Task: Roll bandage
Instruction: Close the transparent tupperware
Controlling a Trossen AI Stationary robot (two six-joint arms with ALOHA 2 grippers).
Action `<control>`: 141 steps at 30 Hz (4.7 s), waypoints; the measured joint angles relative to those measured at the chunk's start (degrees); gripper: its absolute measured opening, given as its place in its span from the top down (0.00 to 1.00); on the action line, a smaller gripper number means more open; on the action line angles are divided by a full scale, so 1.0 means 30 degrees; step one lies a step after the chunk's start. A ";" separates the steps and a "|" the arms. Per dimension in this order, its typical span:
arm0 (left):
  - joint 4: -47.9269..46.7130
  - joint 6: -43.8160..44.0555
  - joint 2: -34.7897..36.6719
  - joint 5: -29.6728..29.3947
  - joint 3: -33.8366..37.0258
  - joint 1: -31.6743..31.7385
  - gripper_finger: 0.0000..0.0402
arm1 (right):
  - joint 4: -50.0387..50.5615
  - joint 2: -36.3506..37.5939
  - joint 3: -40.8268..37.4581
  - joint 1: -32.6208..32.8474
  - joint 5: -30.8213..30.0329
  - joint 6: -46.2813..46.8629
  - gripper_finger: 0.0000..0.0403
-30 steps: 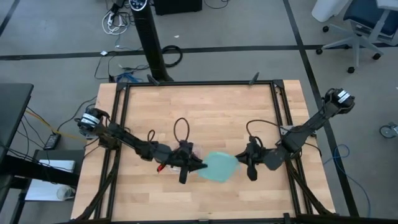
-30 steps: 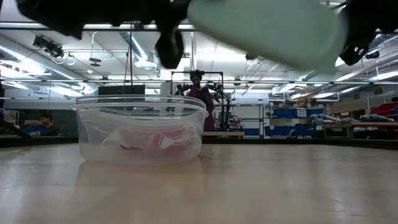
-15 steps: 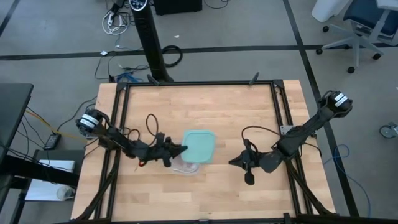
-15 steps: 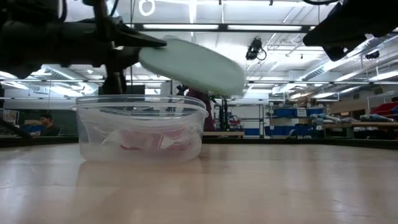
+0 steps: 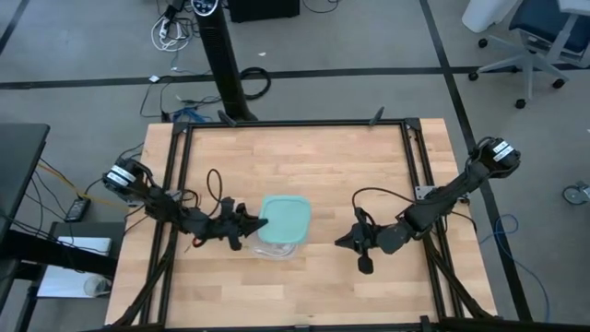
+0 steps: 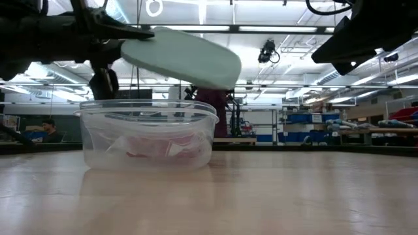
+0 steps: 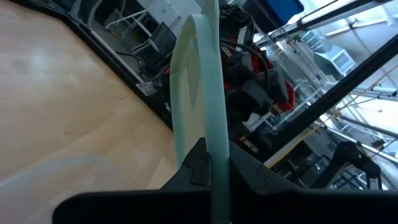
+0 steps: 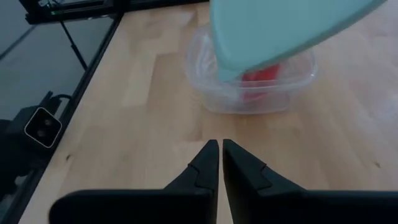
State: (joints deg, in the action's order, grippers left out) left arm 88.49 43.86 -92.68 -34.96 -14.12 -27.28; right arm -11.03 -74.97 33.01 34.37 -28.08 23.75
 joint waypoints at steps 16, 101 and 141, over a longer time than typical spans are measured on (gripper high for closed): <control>0.0322 0.1600 0.0878 0.0357 0.2468 -0.1423 0.96 | -0.3860 -0.4059 0.3194 -0.2260 0.2341 -0.4830 0.89; -0.2716 -1.2561 0.5428 -0.2105 0.1612 -0.2472 0.58 | 0.0693 -0.7735 0.9282 -0.0693 -0.6332 -2.3511 0.98; -3.0351 -0.4401 0.5928 -0.4373 -0.9597 -0.4053 0.60 | -0.0778 -0.9359 0.9282 -0.2649 -0.2489 -2.9249 0.98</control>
State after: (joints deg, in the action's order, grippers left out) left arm -2.57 30.65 -74.89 -48.08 -42.92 -39.44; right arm -13.36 -103.05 60.86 26.43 -35.55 -63.99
